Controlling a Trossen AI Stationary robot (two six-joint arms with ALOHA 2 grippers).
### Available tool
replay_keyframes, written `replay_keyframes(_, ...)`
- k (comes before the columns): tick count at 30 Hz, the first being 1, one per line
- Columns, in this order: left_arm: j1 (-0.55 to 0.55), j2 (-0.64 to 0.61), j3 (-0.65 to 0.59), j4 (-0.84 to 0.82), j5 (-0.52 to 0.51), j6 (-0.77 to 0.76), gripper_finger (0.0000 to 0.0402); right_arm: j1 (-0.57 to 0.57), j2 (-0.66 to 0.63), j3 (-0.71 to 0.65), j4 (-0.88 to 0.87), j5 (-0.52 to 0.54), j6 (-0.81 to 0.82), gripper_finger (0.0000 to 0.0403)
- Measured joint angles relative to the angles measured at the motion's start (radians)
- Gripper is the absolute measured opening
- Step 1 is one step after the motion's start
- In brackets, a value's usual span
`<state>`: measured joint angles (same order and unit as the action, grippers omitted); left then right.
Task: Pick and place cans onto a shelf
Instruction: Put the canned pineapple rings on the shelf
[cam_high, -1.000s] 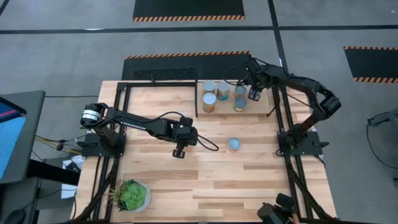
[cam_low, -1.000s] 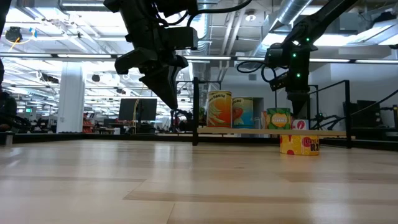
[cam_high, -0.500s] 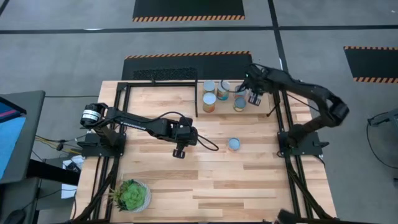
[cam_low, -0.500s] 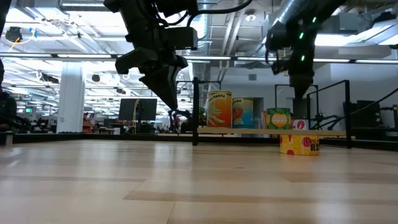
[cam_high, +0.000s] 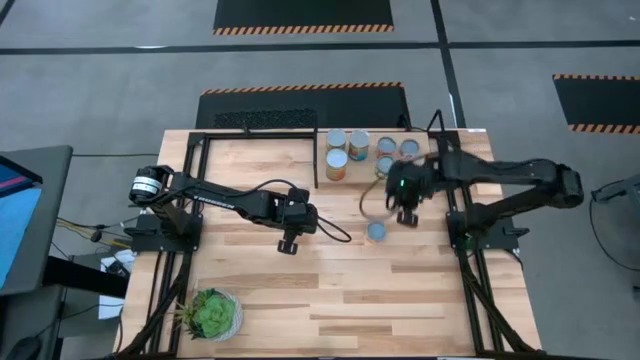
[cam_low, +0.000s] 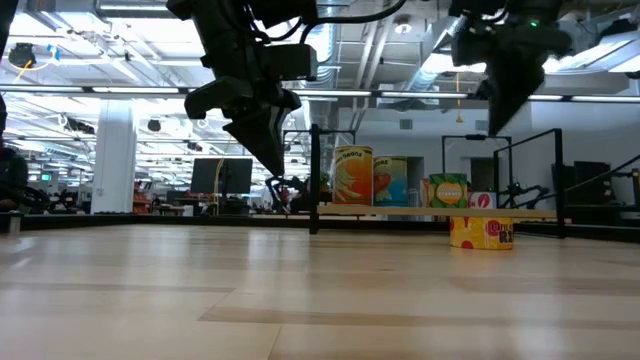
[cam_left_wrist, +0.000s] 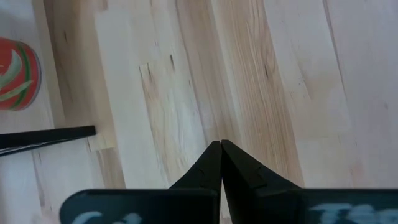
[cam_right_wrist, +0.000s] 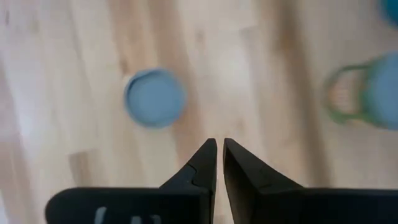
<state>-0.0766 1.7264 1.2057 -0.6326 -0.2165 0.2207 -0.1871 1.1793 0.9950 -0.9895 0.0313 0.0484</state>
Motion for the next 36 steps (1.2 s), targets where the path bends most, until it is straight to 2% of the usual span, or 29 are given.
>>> replay_keyframes(5,0.000,0.000,0.000,-0.021,0.000,0.001,0.0000,0.146,0.059,-0.079,0.066,0.026,0.014,0.0052)
replay_keyframes(10,0.000,0.000,0.000,-0.050,0.000,0.001,0.0000,0.238,0.162,-0.088,0.175,0.037,0.023,0.0052)
replay_keyframes(17,0.000,0.000,0.000,-0.072,0.000,0.000,0.0000,0.296,0.302,-0.088,0.228,0.039,0.016,0.0052)
replay_keyframes(24,0.000,0.000,0.000,-0.096,0.000,-0.007,0.0000,0.320,0.389,-0.044,0.183,-0.030,-0.004,0.0057)
replay_keyframes(29,0.000,0.000,0.000,-0.094,0.000,-0.008,0.0000,0.318,0.399,0.002,0.179,-0.033,-0.007,0.0083)
replay_keyframes(36,0.000,0.000,0.000,-0.094,0.000,-0.025,0.0000,0.318,0.401,-0.003,0.193,-0.035,-0.006,0.0157)
